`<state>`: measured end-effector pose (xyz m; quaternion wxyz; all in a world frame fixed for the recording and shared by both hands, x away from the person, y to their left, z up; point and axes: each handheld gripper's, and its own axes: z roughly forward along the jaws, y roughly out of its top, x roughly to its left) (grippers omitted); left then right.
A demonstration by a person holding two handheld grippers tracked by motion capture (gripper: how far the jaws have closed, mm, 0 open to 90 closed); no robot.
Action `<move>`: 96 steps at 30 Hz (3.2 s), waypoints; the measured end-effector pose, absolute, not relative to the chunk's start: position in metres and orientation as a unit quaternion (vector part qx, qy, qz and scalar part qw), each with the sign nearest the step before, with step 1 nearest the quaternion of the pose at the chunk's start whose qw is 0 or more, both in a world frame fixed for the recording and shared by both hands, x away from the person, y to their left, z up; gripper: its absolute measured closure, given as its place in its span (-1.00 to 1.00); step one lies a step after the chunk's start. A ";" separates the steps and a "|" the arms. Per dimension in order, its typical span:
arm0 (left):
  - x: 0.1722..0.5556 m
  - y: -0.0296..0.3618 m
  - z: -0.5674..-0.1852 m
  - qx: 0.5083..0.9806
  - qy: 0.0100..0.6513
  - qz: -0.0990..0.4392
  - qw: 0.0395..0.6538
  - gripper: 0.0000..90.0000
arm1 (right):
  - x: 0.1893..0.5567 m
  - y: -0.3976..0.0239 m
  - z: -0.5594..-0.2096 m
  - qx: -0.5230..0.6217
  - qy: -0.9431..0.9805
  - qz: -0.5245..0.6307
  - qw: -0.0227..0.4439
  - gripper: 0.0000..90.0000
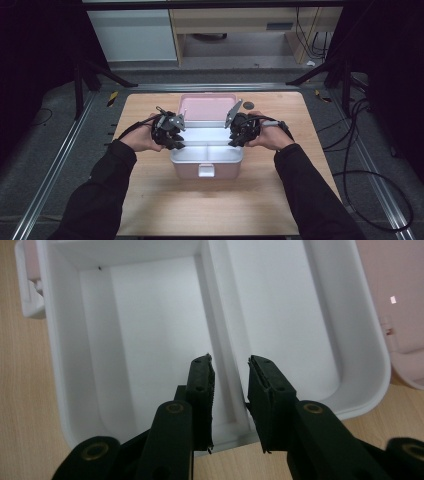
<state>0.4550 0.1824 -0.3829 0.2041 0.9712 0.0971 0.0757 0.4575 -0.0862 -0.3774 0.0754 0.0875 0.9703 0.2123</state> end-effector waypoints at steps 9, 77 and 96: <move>0.464 0.181 -0.385 0.975 0.087 0.061 0.197 0.77 | 0.467 -0.083 -0.384 0.075 0.979 0.181 0.060 0.81; 0.316 0.168 -0.344 0.986 0.031 0.017 0.164 0.94 | 0.314 -0.093 -0.333 0.009 0.977 0.208 0.036 0.99; 0.308 0.160 -0.428 0.989 0.043 -0.031 0.139 0.94 | 0.300 -0.095 -0.421 0.019 0.980 0.198 -0.014 0.99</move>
